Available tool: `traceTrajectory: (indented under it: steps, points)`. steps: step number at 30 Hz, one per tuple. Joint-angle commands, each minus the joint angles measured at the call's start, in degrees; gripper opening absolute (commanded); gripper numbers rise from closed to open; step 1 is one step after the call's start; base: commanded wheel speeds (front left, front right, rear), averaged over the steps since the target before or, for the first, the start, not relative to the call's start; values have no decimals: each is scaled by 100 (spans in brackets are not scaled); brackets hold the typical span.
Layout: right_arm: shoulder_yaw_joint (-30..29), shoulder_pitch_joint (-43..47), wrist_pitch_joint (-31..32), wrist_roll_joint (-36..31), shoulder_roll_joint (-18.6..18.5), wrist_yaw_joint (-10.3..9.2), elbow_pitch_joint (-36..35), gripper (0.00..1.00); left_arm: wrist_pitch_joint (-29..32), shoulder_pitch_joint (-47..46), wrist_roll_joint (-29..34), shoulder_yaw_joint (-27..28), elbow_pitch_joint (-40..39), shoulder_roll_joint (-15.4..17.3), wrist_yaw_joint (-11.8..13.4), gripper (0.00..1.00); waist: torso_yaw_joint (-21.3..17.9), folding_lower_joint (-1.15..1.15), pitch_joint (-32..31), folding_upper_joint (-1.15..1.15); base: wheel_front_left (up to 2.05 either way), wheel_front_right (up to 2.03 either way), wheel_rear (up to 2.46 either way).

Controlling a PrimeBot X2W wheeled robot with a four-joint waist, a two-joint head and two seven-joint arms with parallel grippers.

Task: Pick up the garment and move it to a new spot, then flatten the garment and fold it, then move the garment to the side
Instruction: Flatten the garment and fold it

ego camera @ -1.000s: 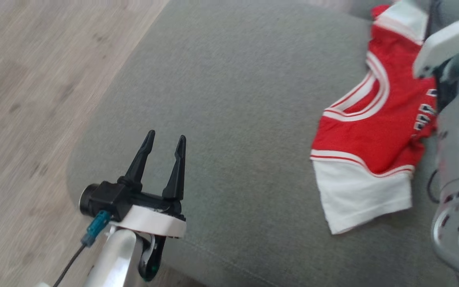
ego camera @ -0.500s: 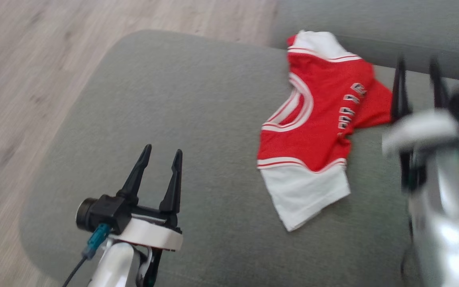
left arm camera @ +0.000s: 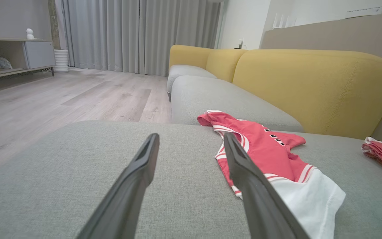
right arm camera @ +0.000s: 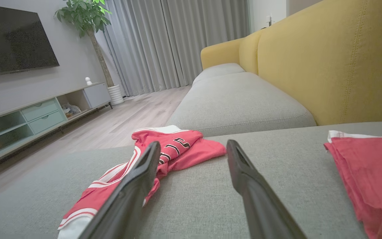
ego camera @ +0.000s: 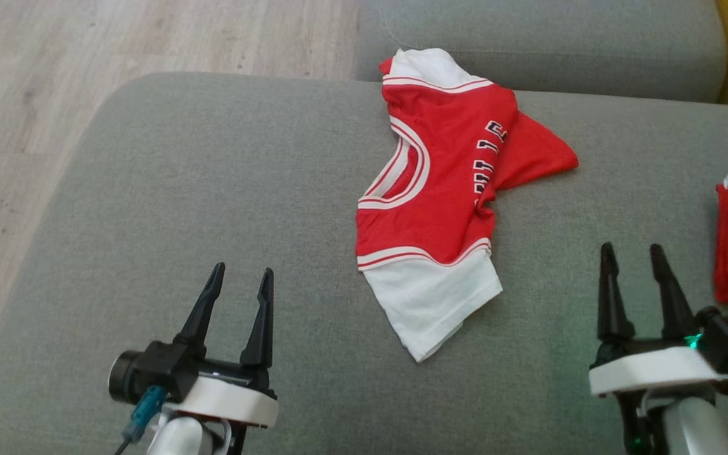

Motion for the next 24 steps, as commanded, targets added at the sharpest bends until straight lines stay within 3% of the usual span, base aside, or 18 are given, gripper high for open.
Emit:
traceTrajectory:
  steps: [1,8,13,19,24]
  points:
    - [207,-100,-61,6,-19,39,-245,100,-55,-149,42,233,-224,40,5,100,-29,0,38,0,0,0,0]
    - [146,-192,-17,-133,-18,39,-273,100,-55,-280,79,209,-277,32,-43,100,55,0,278,0,0,0,0]
    - [-142,-847,437,-506,-18,39,25,100,-55,-463,60,155,-304,28,-80,100,235,0,675,0,0,0,0]
    - [-766,-2126,1525,-836,-18,39,1004,100,-55,-698,11,62,-251,29,-118,100,558,0,1150,0,0,0,0]
    - [-1581,-3262,1968,-1372,-18,39,2015,100,-55,-911,-81,-126,-212,24,-135,100,876,0,1419,0,0,0,0]
